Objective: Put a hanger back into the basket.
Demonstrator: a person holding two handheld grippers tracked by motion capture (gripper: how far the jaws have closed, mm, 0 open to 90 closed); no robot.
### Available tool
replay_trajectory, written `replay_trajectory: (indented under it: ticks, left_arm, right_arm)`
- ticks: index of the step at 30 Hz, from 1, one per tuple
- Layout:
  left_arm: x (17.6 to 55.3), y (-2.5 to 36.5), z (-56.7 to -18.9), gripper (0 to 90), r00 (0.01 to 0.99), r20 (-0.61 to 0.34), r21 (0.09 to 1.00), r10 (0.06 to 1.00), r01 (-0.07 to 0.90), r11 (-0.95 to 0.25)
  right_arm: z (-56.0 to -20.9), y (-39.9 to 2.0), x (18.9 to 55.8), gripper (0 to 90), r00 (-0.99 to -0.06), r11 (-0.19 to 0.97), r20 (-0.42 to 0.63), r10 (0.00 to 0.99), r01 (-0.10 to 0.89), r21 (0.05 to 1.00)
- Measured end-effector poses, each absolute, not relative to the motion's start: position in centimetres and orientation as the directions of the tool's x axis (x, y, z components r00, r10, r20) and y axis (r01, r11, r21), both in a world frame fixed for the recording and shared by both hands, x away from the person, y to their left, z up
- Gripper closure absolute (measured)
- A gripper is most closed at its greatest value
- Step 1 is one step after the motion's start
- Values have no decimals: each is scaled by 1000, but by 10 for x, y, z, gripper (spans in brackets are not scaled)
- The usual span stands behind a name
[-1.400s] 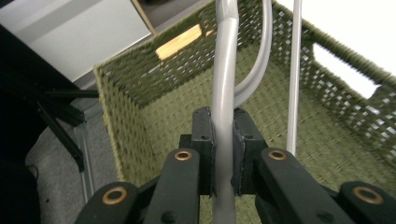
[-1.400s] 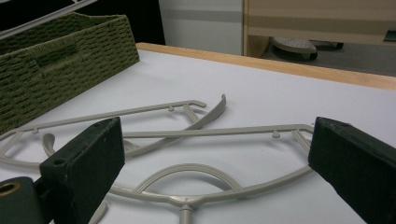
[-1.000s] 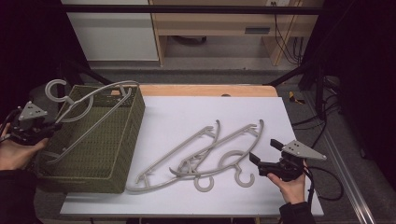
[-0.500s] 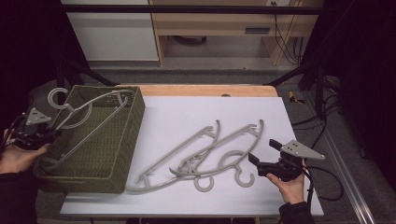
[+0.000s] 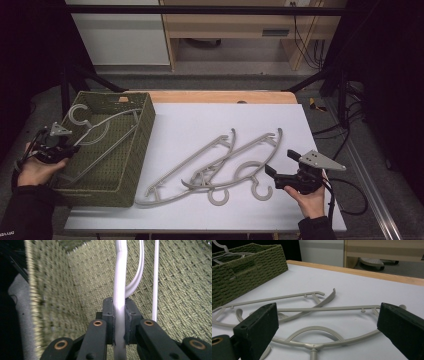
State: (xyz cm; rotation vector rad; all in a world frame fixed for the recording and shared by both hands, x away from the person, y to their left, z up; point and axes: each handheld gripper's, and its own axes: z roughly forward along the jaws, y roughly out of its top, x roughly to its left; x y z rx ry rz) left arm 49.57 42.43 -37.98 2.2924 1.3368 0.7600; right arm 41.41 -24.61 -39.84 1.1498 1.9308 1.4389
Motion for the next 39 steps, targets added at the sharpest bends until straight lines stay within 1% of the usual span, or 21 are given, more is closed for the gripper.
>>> replay_trajectory:
  ticks: [5,10,14,16,19,22,27,31,35,39]
  left_arm:
    - [498,422,-383,803,392,245,556,887,692,-460]
    - [500,426,-384,790,352,226,546,909,727,-417]
    - [498,428,-385,758,335,232,546,913,732,-407]
    - [495,431,-382,713,316,225,569,921,725,-388]
    - [491,435,-376,709,314,199,607,928,704,-368]
    - [484,432,-367,646,310,186,658,932,666,-353]
    - [471,415,-352,524,316,140,772,938,558,-303]
    - [460,397,-341,469,348,87,848,933,466,-253]
    - [448,376,-334,410,397,57,892,916,392,-225]
    - [439,354,-333,351,446,33,917,894,341,-204]
  right_arm:
    - [-399,-246,415,39,-538,100,109,836,344,934]
    - [-398,-246,414,39,-536,97,111,837,345,934]
    - [-398,-246,414,39,-536,99,109,837,346,933]
    - [-399,-246,414,39,-535,98,110,837,345,933]
    - [-399,-246,414,39,-538,101,109,836,345,933]
    - [-399,-246,414,39,-535,98,110,838,345,933]
    - [-399,-247,414,39,-532,94,114,839,347,933]
    - [-399,-248,414,39,-530,90,117,840,348,933]
    - [-398,-249,414,39,-532,92,115,839,347,933]
    - [-398,-249,414,39,-532,90,115,839,344,935]
